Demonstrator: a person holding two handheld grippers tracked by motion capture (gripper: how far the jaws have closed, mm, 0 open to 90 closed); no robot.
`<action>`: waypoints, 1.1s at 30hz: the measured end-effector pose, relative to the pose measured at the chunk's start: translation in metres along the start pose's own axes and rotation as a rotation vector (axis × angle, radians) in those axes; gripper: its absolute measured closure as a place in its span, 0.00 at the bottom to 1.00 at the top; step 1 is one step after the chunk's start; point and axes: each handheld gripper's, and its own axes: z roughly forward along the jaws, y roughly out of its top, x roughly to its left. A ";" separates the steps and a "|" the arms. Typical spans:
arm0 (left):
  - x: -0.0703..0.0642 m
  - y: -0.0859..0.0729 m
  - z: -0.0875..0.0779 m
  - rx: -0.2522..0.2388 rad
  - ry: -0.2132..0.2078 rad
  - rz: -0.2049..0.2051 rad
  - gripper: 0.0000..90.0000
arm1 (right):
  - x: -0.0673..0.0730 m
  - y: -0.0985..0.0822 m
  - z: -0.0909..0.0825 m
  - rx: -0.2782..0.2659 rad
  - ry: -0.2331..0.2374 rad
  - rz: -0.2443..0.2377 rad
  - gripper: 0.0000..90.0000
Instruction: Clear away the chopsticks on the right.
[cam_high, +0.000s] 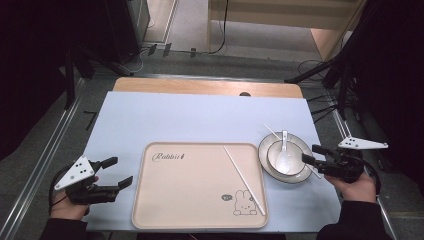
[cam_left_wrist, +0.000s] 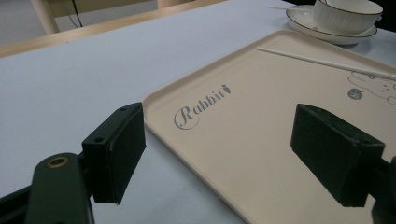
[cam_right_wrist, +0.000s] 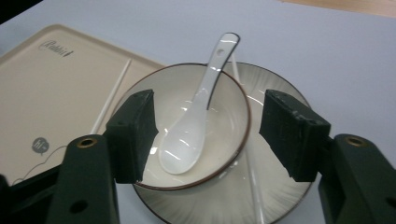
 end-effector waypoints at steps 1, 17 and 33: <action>0.000 0.000 0.000 -0.004 -0.002 0.002 0.21 | -0.002 -0.001 -0.001 0.000 -0.009 0.005 0.44; 0.001 0.000 -0.001 -0.009 0.000 -0.006 0.21 | -0.026 -0.025 0.012 0.127 -0.048 0.054 0.72; 0.000 0.000 0.000 -0.009 -0.003 -0.006 0.21 | -0.041 -0.033 0.047 0.292 -0.015 0.119 0.91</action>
